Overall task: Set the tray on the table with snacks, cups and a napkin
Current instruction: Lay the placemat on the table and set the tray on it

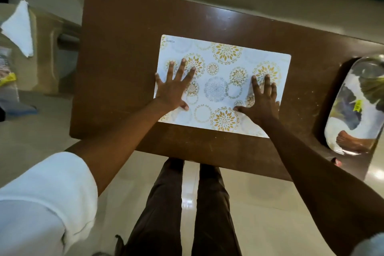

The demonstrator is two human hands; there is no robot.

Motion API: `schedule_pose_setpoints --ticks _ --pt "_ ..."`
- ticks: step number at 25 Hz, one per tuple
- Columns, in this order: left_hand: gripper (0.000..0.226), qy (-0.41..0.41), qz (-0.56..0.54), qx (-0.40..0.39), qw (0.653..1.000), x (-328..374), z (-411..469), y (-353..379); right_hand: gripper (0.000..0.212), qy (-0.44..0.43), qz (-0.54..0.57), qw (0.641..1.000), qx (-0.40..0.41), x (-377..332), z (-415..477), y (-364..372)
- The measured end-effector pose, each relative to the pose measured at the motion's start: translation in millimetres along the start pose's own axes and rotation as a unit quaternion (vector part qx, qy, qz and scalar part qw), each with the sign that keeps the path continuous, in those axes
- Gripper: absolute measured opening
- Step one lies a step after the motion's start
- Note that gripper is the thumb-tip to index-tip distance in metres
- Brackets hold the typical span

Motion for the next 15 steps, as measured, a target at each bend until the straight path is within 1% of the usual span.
schedule_pose_setpoints --ticks 3,6,9,15 --pt "0.145 0.003 0.007 0.002 1.000 8.1 1.4 -4.3 0.131 0.005 -0.001 1.000 -0.012 6.2 0.8 -5.4" --pt "0.144 0.008 -0.002 -0.009 1.000 10.5 5.2 -5.4 0.131 0.007 -0.002 1.000 -0.009 10.8 0.6 -7.1" --pt "0.143 0.011 0.011 -0.005 1.000 10.0 9.2 -8.4 0.131 0.007 0.003 1.000 -0.007 12.5 2.3 -9.6" --pt "0.143 0.016 0.001 -0.004 1.000 10.8 11.0 -8.0 0.129 0.011 0.023 1.000 -0.003 14.3 -1.8 -7.9"
Point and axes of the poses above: each hand's wrist, its own z-axis towards the middle knuckle, its own y-axis out of the palm, x = y × z, the point moved 1 cm from there along z, towards the middle knuckle, and after that the axes turned 10 degrees about z, right-handed, at the moved point
